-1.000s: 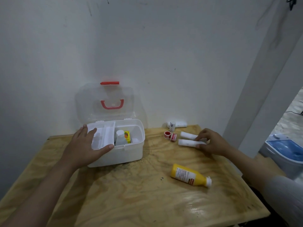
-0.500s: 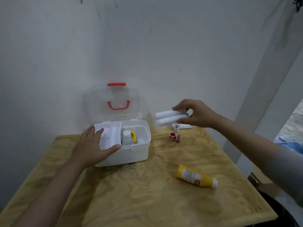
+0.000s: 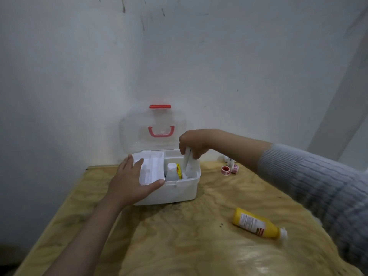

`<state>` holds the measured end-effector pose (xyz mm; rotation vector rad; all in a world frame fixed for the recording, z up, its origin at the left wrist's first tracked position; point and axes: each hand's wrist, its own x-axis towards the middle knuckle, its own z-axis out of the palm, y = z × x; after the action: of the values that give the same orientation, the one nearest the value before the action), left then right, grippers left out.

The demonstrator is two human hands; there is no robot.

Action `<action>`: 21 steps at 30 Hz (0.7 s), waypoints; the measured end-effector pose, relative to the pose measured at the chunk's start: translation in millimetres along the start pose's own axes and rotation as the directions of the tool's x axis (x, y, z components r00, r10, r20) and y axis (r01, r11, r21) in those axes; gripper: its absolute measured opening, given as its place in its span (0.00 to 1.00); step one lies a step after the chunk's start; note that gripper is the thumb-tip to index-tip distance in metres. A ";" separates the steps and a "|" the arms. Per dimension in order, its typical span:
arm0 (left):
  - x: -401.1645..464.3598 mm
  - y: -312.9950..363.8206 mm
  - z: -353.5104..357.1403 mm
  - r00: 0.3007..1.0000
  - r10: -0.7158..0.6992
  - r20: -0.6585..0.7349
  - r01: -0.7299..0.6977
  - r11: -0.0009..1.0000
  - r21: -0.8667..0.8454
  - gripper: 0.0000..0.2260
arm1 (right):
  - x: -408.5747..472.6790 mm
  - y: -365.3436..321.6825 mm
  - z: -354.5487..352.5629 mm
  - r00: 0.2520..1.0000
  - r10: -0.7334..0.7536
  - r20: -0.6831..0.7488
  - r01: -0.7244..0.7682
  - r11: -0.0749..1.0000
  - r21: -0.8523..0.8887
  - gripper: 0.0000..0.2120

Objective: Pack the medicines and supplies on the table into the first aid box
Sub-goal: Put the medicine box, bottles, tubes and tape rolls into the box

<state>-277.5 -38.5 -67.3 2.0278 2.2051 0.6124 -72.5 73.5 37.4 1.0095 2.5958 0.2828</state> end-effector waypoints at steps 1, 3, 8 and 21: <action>0.3 -0.2 0.8 1.000 0.002 -0.005 -0.002 1.000 0.005 0.54 | 3.5 -3.0 2.6 1.000 -0.002 0.008 0.002 1.000 -0.008 0.22; 0.9 -0.8 2.1 1.000 0.004 -0.010 -0.004 1.000 0.022 0.54 | 6.5 -7.4 8.1 1.000 0.019 0.001 -0.019 1.000 -0.009 0.23; 1.3 -1.4 3.4 1.000 0.002 -0.016 -0.002 1.000 0.029 0.55 | 9.9 -5.8 26.3 0.996 0.014 -0.086 -0.007 0.997 0.076 0.23; 2.5 -2.6 5.3 0.999 0.009 -0.035 -0.008 1.000 0.015 0.54 | -13.2 17.1 30.2 0.921 0.213 -0.326 -0.041 0.885 0.463 0.32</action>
<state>-278.5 -35.0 -72.5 2.0502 2.2285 0.6388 -41.3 78.8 17.9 1.4077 3.0219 -0.1257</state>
